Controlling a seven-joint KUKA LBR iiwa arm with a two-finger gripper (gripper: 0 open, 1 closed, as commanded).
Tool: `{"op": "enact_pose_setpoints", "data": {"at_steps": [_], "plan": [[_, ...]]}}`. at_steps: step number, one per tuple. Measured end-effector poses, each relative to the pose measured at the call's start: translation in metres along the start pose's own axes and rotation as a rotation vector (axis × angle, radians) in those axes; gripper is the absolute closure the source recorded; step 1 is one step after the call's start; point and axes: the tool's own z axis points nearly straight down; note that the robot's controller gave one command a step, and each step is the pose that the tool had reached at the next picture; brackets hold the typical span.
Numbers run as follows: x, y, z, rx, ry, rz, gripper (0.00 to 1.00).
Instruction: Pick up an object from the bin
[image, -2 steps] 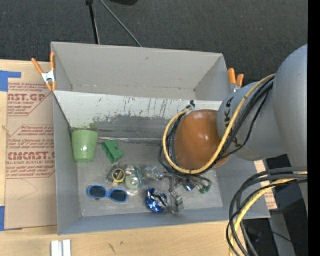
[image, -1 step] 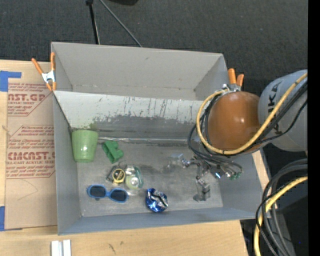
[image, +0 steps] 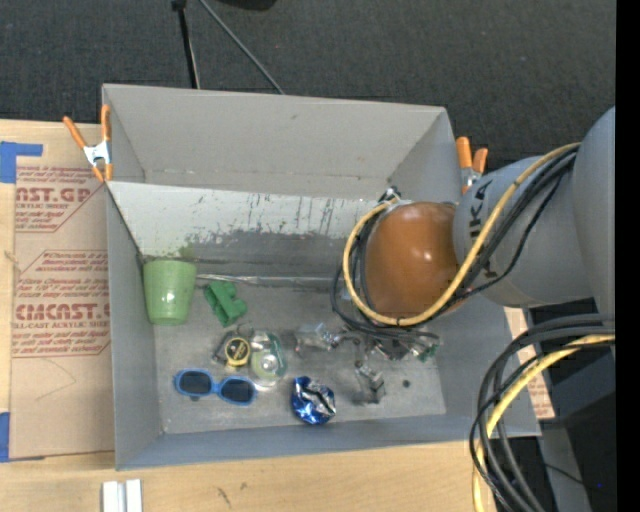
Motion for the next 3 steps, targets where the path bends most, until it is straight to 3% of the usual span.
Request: {"op": "enact_pose_setpoints", "data": {"at_steps": [1, 2, 3], "plan": [[0.01, 0.044, -0.005, -0.001, 0.0, -0.431, 0.0], [0.009, 0.043, -0.006, 0.001, 0.0, -0.429, 1.0], [-0.011, 0.021, -0.15, 0.01, -0.007, -0.45, 1.0]]}}
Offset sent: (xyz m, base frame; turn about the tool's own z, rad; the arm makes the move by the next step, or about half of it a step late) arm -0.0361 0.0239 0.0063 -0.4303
